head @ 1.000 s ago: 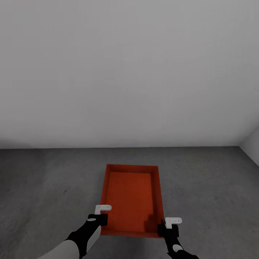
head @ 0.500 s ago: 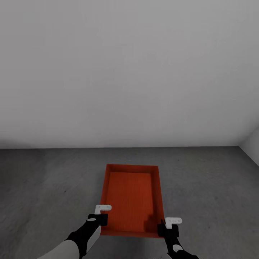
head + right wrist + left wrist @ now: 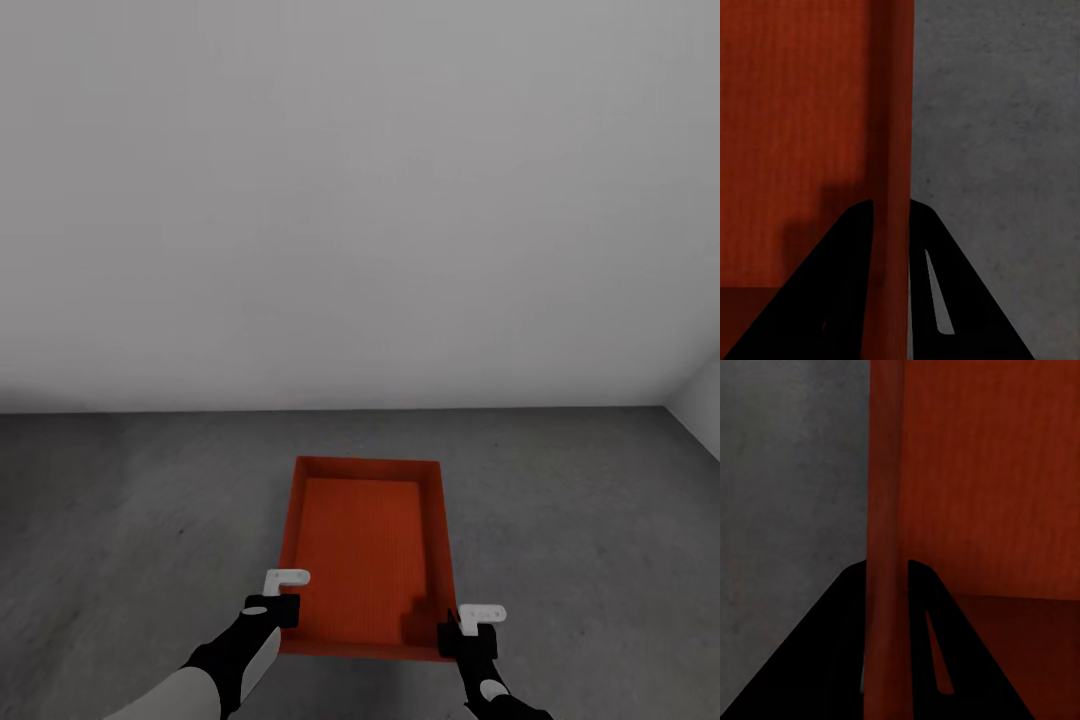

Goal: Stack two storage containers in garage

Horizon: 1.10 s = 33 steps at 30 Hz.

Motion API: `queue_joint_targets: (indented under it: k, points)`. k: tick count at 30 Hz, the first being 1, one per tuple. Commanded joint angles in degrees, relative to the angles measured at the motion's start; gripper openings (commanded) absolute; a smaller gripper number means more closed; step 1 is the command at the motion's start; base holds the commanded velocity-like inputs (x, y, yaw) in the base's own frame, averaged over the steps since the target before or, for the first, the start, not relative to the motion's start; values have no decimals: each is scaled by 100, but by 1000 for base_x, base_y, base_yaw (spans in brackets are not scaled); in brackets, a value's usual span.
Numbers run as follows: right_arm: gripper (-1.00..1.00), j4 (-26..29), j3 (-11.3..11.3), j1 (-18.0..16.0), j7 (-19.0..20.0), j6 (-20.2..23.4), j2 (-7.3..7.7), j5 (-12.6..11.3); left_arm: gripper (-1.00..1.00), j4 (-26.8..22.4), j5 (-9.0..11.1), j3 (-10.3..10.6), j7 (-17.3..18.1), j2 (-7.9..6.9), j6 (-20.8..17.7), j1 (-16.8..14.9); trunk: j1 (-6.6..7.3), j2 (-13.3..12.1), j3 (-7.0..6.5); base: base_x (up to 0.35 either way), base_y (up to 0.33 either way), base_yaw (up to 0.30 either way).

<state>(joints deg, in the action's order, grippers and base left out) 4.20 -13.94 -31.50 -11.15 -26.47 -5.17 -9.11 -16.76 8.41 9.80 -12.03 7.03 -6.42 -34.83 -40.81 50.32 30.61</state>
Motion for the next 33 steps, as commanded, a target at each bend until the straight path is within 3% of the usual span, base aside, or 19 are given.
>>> queue_joint_targets:
  k: [1,33]
  points:
    - [-100,124,-56,-6,17,-156,-2,-21,-100,7,100,14,-62,0,-35,2,-23,45,24,0,0,0]
    - [-100,124,-56,-6,17,-156,-2,-21,-100,11,100,14,-62,0,-35,2,-726,1329,598,0,0,0]
